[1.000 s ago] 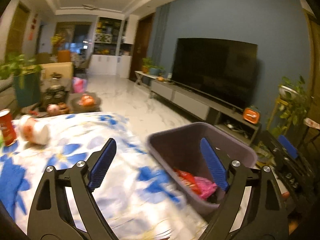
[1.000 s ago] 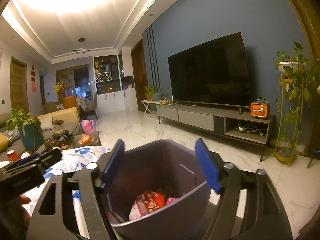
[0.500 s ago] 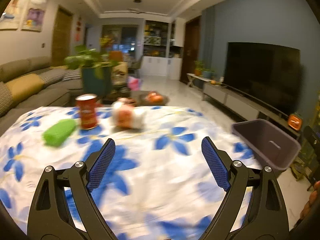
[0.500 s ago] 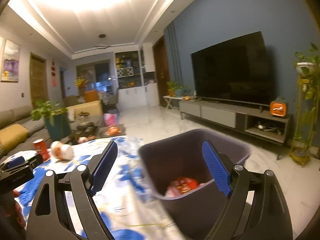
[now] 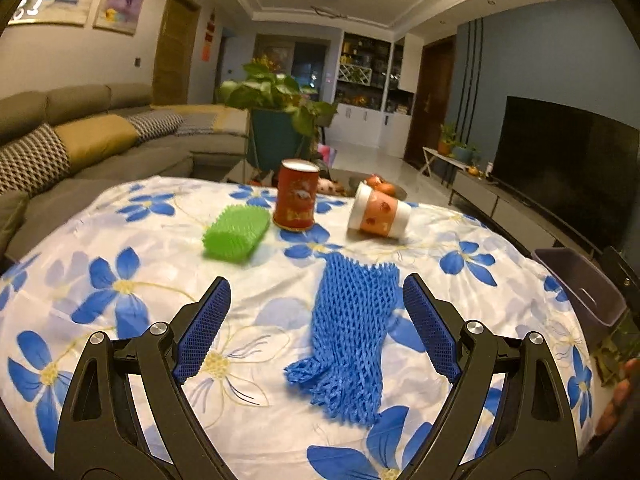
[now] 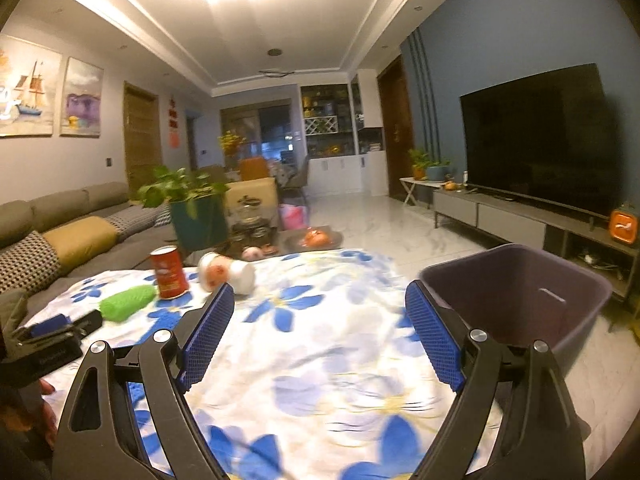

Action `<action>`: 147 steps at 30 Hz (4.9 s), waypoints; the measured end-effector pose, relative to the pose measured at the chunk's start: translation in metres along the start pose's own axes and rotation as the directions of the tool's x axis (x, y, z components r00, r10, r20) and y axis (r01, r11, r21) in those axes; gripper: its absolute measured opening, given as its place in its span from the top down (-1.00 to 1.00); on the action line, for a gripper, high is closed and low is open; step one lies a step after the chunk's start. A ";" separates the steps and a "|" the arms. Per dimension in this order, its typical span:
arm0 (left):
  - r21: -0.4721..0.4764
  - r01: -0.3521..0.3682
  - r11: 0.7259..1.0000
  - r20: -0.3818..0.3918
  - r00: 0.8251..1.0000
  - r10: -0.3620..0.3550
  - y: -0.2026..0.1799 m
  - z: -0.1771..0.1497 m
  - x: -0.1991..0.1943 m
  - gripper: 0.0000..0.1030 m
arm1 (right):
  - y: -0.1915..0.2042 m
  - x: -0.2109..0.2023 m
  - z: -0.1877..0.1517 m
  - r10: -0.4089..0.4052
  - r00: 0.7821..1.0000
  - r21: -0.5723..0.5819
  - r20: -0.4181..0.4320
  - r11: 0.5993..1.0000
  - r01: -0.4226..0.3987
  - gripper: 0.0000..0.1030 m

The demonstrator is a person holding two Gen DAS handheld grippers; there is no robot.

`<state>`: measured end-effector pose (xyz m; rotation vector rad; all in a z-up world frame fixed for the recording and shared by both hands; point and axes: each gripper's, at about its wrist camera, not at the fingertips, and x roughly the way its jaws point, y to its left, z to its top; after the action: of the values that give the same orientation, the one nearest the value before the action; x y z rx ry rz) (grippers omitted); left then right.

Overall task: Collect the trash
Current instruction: 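Grasp the blue mesh net with the left tool and lift it, then grasp the orange-and-white paper cup on its side with the right tool and lift, then carry the blue net and paper cup over the grey bin with both tools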

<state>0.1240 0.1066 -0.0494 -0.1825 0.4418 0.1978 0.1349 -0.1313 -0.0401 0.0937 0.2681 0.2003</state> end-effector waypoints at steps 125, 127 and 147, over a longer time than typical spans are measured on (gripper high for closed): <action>0.003 0.179 0.984 0.087 0.980 -0.179 -0.027 0.052 -0.040 0.92 | 0.015 0.010 0.034 -0.024 0.996 -0.035 -0.087 0.999 0.021 -0.60; 0.019 0.193 0.981 0.080 0.978 -0.194 -0.040 0.052 -0.039 0.92 | 0.005 0.006 0.034 -0.040 0.996 -0.032 -0.079 0.999 0.038 -0.60; 0.175 0.342 0.923 0.030 0.936 -0.352 -0.174 0.038 -0.021 0.92 | -0.087 -0.018 0.035 -0.198 0.980 -0.005 -0.027 0.980 0.198 -0.60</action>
<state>0.1608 -0.0562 0.0166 -0.0871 0.3565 -0.1827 0.1440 -0.2226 -0.0120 0.0611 0.3022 0.0043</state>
